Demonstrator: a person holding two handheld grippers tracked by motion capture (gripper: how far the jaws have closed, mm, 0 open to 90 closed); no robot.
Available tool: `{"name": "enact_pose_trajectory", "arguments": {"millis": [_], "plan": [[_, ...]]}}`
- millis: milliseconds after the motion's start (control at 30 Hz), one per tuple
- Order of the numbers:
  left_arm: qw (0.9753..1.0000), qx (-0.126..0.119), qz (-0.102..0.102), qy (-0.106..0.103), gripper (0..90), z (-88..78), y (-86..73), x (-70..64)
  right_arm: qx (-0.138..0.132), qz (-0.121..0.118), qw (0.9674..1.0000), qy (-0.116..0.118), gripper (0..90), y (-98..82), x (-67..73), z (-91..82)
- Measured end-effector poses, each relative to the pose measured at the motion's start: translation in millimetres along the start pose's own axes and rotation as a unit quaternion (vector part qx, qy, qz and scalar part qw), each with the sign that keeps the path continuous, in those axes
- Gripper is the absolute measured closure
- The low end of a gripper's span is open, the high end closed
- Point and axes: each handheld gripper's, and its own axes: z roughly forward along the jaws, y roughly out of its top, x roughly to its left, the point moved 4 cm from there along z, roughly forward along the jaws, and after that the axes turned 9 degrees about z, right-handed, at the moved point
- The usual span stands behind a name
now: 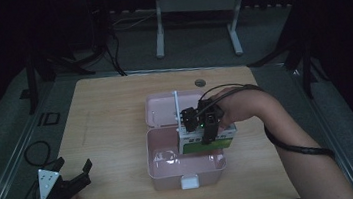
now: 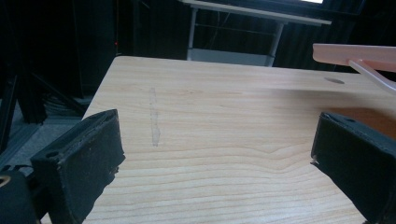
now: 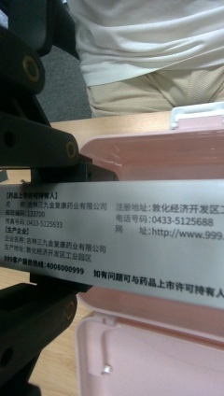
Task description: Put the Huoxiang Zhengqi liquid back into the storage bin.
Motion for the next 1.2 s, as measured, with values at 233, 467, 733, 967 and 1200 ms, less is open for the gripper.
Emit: {"name": "enact_pose_trajectory", "arguments": {"millis": [233,467,733,967,1200], "plan": [[1.0,0.0,0.0,-0.001,2.2,-0.2,0.0,0.1,0.003,-0.003,1.0,0.004,63.1,17.3,2.0,1.6],[1.0,0.0,-0.001,-0.002,2.2,-0.1,0.0,0.3,0.003,-0.01,0.9999,0.012,63.1,31.4,7.9,7.5],[1.0,0.001,-0.001,-0.002,2.2,0.1,0.0,0.3,-0.003,-0.022,0.9996,0.02,63.1,38.8,14.3,16.5],[1.0,0.001,-0.001,-0.002,2.2,0.1,0.0,0.3,0.002,-0.021,0.9992,0.035,63.1,41.2,16.6,33.5],[1.0,0.002,-0.001,-0.003,2.2,0.3,0.0,0.3,0.006,-0.018,0.9989,0.044,63.0,38.0,17.2,51.4]]}}
